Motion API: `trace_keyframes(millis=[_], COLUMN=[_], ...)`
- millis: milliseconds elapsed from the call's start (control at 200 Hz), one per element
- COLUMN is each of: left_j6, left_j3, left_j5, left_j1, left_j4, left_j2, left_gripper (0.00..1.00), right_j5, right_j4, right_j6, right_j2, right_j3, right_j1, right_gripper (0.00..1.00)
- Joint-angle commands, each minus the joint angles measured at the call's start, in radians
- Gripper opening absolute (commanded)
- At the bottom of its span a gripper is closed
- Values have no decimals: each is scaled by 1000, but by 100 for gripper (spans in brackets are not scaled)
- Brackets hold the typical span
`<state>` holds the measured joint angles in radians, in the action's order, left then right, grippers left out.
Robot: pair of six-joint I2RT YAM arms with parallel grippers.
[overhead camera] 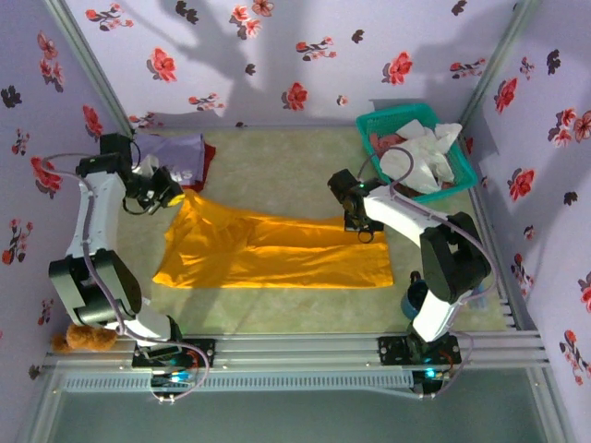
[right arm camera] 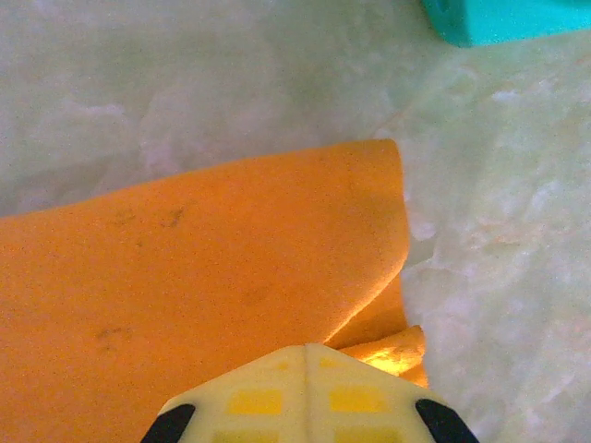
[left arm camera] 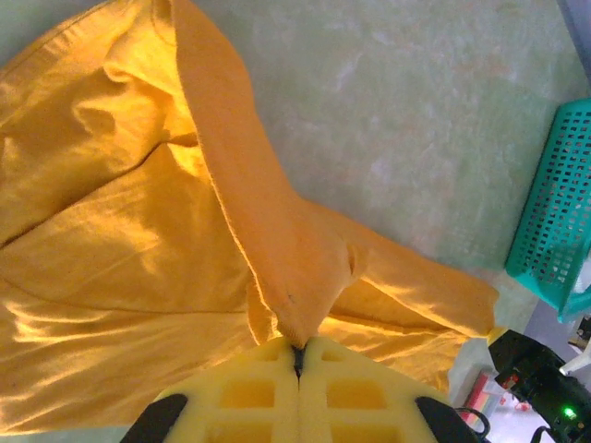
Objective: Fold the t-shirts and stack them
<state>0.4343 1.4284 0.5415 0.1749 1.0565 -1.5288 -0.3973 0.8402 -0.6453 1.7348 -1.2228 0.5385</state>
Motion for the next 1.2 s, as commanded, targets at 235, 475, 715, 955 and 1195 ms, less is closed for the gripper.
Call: trace_keyframes(millis=[235,475,715,955,1195], left_j6=[-27,-39,-37,-40,-40], left_j3=[-163,-211,-195,-195,-191], left_j5=[-12,-37,-38,-38,-35], left_j1=[11,12,12,12,12], left_j4=[-9,-24,-26,-26,-21], left_j2=[69,71,65,62,63], left_gripper=[0,0,0,0,0], right_j5=[44,155,72,93,177], right_j4=[12,-9,45,33,-129], right_j6=[153,245,181,76,82], right_j2=[178,273,132,-2,-50], right_j3=[-127,-207,-180,-24,135], right_j1=[9,40,40,6,-68], right_gripper=[0,13,34,35,37])
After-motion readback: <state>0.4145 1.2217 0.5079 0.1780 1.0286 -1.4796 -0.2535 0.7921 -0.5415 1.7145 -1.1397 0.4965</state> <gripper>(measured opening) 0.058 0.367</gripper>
